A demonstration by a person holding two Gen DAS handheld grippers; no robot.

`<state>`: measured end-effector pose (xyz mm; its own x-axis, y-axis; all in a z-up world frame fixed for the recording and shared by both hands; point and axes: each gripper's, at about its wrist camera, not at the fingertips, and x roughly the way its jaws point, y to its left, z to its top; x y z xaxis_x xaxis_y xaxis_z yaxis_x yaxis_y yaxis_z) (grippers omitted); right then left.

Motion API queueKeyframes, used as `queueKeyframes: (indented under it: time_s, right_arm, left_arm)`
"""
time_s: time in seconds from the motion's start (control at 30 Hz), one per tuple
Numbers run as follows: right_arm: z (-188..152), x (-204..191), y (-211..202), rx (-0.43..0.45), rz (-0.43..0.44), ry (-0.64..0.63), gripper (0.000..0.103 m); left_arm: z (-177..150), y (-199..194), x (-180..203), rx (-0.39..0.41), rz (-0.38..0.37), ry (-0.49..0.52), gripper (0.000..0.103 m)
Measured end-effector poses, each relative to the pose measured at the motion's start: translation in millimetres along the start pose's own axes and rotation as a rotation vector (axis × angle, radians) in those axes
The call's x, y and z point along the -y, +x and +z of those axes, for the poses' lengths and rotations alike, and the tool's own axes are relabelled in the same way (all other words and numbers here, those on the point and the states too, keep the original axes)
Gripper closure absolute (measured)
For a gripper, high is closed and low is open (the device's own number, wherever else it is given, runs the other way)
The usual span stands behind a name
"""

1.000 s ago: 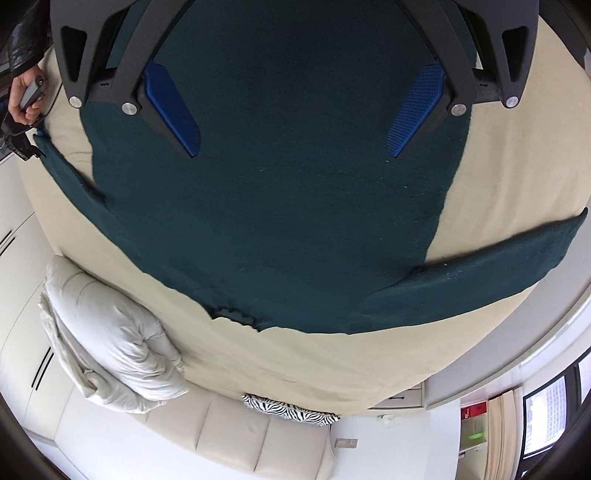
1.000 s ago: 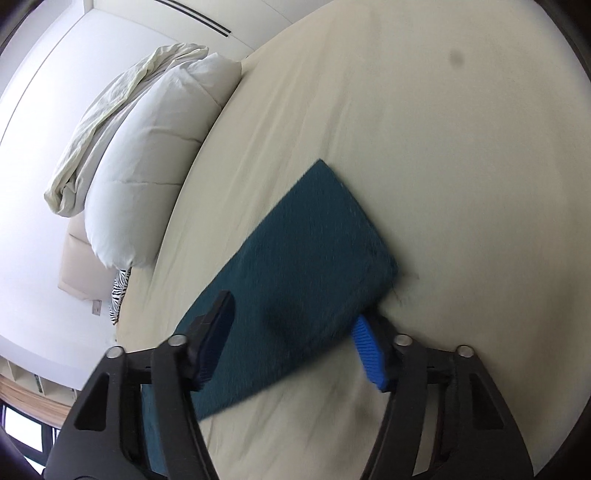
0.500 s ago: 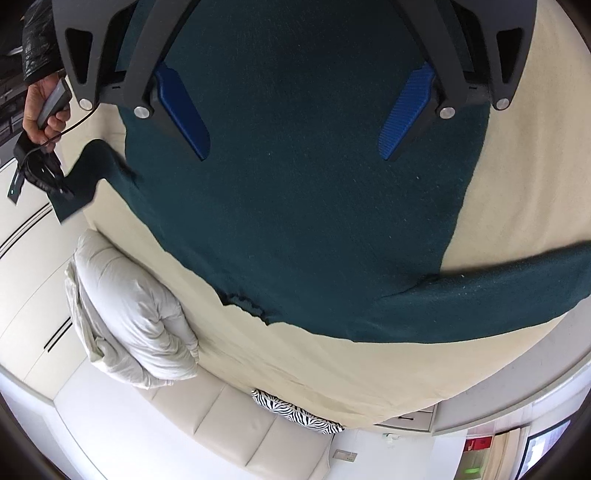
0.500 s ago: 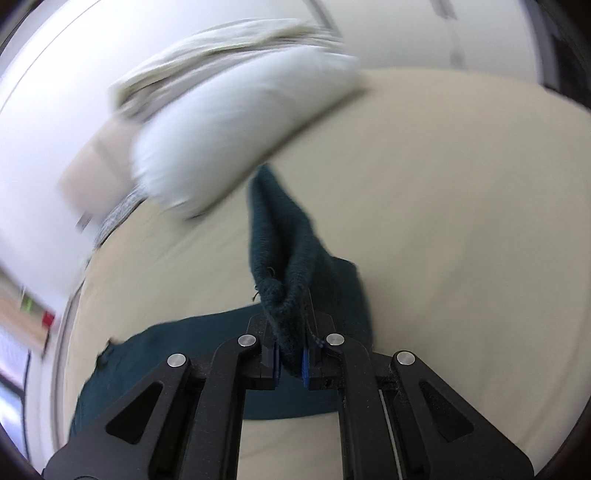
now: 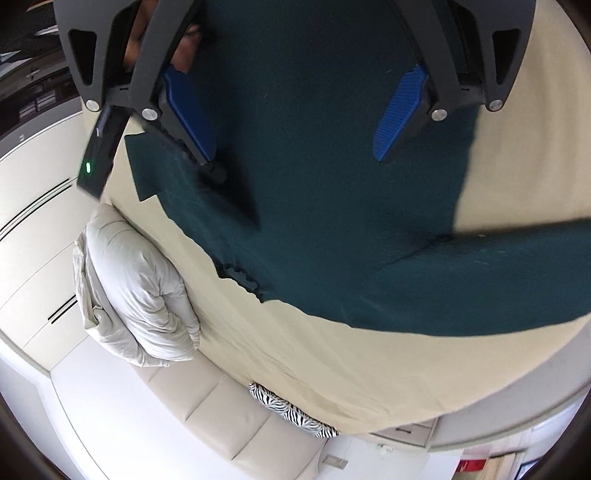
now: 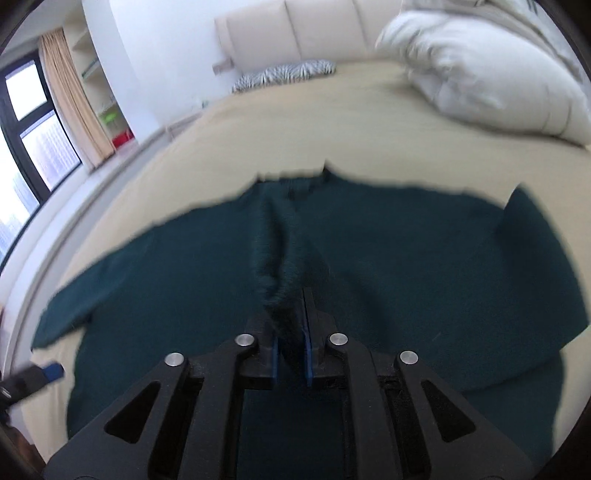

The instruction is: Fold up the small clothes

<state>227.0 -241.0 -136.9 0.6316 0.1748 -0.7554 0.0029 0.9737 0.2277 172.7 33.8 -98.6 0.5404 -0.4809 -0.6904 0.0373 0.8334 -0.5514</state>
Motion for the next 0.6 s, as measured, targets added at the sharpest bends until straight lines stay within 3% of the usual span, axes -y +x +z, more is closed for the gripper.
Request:
queueKeyframes:
  time_s: [0.03,0.1,0.17,0.27,0.33,0.47,0.53,0.57,0.6]
  right_arm:
    - [-6.1,1.8,1.9,-0.014,0.024,0.014,0.066]
    - [-16.4,9.6,-15.7,0.039,0.061,0.027,0.043]
    - [-27.0,18.2,-40.6,0.098,0.074,0.021,0.032]
    - [-45.9,36.5,-66.8,0.123,0.084,0.026,0.031]
    - [-50.4,71.3,-77.5,0.112,0.123,0.115,0.031]
    - [-69.0,130.1,-93.9,0.126,0.169,0.277,0.031]
    - [-76.4,163.0,-100.9,0.147,0.191,0.359,0.031]
    - [-75.9,175.6,-105.5,0.149,0.198,0.384,0.031]
    - [-76.2,189.0,-106.2,0.153,0.205,0.417,0.031]
  left_arm:
    - [1.4,7.5,1.7,-0.012,-0.011,-0.002,0.015]
    - [3.9,26.9,9.7,-0.038,-0.026,-0.002,0.015]
    - [5.8,46.3,20.8,-0.059,-0.035,0.003,0.015]
    - [10.1,79.6,40.5,-0.105,-0.039,0.032,0.022]
    - [12.7,103.9,52.3,-0.149,-0.023,0.047,0.036]
    - [14.4,128.8,74.2,-0.160,0.030,0.117,0.053]
    - [15.4,132.6,78.7,-0.160,0.061,0.132,0.074]
    - [16.1,132.3,79.6,-0.158,0.077,0.143,0.079]
    - [16.9,131.9,81.0,-0.155,0.085,0.157,0.092]
